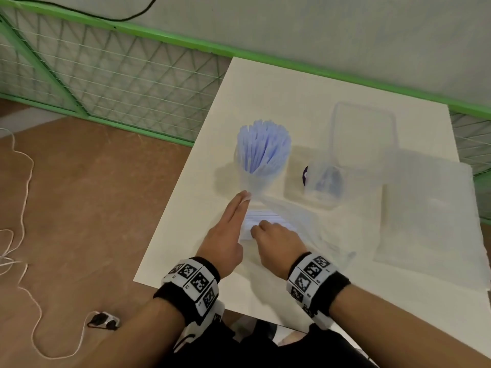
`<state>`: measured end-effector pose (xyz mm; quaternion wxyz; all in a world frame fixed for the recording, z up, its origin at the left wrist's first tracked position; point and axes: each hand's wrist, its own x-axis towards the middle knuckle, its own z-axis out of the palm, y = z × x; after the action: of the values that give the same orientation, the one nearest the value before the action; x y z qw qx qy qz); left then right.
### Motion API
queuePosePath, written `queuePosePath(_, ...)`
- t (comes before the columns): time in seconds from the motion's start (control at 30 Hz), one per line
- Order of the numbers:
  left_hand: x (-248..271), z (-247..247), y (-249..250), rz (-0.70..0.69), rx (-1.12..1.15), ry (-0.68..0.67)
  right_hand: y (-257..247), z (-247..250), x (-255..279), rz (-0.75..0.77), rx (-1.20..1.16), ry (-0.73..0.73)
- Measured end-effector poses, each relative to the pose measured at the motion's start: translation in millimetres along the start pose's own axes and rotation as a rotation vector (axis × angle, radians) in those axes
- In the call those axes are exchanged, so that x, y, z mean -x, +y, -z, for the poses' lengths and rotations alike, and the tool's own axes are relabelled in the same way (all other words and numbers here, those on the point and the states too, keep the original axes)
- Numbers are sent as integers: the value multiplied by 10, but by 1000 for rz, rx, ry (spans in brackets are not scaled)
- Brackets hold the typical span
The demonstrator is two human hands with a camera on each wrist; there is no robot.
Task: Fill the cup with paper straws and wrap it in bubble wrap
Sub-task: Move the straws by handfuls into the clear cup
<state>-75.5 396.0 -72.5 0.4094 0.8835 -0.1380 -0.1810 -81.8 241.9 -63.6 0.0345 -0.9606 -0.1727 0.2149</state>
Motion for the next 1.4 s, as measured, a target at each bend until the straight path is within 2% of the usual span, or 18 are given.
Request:
queuePosePath(0.13, 31, -5, 16, 2, -4, 28, 102, -420, -134, -67, 55, 99)
queuePosePath(0.3, 77, 8, 44, 20, 0, 32, 119, -590, -237, -105, 112, 192)
queuePosePath(0.47, 101, 14, 43, 39, -4, 35, 99, -539, -270, -133, 80, 196)
queuePosePath(0.6, 122, 26, 62, 53, 0, 40, 109, -428, -303, -123, 1, 84)
queuePosePath(0.73, 143, 41, 65, 54, 3, 34, 123, -426, -330, -113, -43, 102)
queuePosePath(0.9, 163, 30, 48, 65, 11, 40, 133, -497, -320, -121, -11, 80)
queuePosePath(1.07, 164, 17, 35, 57, 17, 40, 129, -480, -336, -98, -49, 119)
queuePosePath(1.4, 138, 48, 44, 59, 12, 35, 147, -481, -400, -104, 16, 54)
